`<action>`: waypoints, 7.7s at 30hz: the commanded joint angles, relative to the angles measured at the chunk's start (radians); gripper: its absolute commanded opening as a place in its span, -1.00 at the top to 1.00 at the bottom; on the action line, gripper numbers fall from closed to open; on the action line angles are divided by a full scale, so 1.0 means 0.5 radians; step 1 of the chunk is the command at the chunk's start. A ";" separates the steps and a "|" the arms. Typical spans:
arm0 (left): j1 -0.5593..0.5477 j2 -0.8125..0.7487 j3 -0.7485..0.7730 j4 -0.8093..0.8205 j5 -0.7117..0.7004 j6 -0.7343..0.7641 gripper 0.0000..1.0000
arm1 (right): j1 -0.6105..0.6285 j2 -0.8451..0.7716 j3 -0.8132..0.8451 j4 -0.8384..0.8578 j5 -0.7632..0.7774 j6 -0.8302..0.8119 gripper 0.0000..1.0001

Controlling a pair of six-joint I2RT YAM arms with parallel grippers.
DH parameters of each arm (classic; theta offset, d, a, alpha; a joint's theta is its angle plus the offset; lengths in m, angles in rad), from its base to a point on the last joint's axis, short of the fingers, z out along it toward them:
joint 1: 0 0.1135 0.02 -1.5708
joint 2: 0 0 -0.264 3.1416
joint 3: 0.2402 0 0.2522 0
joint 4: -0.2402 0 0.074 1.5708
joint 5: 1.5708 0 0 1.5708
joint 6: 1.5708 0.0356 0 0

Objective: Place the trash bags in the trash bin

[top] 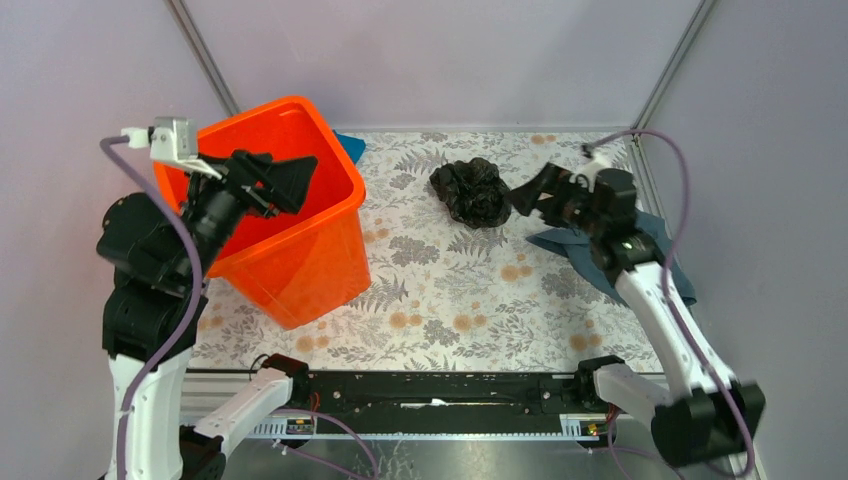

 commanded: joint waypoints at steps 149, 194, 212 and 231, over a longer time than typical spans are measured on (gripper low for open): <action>-1.110 0.655 -1.860 1.925 -0.057 -0.910 1.00 | 0.383 -0.385 -0.688 -0.084 -0.114 0.011 -0.99; -1.094 -0.020 -1.768 0.952 -1.005 -0.369 1.00 | 0.595 -0.789 -0.625 -0.187 1.535 -0.135 1.00; -1.089 0.192 -1.640 0.730 -0.646 -0.084 0.97 | 0.595 -0.777 0.127 -0.699 0.932 -0.395 1.00; -1.092 -0.072 -0.825 0.275 -0.084 0.172 -0.98 | 0.595 0.486 1.898 -0.170 -0.003 -0.192 1.00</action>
